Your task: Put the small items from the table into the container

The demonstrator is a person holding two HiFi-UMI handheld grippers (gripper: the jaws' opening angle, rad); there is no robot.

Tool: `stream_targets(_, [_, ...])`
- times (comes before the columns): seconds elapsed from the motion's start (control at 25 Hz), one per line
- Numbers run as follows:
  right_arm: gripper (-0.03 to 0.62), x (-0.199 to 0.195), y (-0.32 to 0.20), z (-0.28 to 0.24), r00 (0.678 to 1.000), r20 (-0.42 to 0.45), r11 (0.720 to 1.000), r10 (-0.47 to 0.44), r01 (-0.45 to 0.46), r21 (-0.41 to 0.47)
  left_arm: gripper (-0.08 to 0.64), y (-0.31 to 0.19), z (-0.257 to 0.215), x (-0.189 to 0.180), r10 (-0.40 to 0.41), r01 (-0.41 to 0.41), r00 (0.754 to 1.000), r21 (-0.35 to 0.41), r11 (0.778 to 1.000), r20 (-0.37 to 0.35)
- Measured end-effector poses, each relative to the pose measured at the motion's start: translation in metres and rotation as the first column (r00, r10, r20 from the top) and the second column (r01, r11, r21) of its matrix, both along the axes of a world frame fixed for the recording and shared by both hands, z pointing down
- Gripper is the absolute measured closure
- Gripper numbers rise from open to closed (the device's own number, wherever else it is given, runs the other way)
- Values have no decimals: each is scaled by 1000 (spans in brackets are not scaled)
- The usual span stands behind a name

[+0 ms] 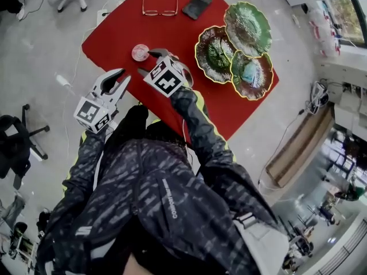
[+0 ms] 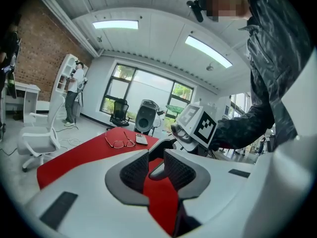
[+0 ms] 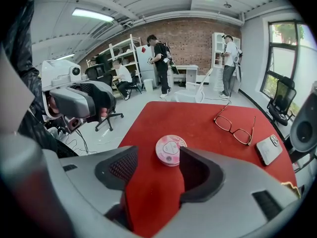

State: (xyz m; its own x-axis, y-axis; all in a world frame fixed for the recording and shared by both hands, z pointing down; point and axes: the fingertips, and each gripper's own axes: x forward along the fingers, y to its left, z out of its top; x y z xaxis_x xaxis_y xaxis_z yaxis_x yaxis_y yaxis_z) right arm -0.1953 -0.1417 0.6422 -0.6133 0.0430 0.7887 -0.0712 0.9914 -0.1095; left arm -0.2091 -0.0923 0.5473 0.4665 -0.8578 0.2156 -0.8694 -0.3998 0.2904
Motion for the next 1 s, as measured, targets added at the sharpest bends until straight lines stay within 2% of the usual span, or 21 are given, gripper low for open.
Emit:
stream_targets(0.6, [275,-18,-18,43,1000,-16,1000,0,0,19,476,-9,27,-12,-18,17,1000,-26,999,-13])
stream_targets(1.0, [273,-30,-21,59,999,-42,999,-16,17,30,474,-3,37,-28,-46,45,999,-43,998,-19])
